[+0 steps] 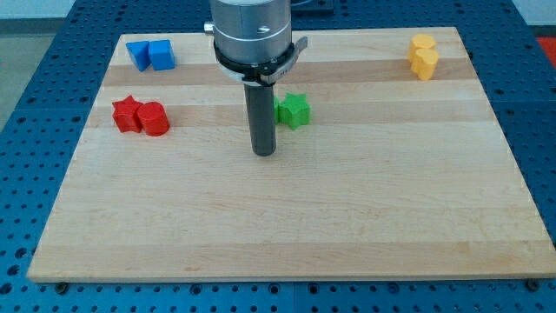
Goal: Slide the green circle a bit up
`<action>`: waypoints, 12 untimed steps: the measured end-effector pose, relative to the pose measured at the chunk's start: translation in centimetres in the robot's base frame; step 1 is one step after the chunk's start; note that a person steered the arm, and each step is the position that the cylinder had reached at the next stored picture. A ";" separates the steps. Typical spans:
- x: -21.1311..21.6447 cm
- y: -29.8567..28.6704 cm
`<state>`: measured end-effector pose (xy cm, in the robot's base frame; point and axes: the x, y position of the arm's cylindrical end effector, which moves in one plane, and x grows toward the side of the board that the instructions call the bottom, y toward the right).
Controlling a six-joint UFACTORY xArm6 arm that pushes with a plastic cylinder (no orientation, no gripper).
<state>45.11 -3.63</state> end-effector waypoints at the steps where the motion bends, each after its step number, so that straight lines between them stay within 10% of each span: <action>1: -0.1 0.0; 12: -9.8 0.9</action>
<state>35.31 -2.69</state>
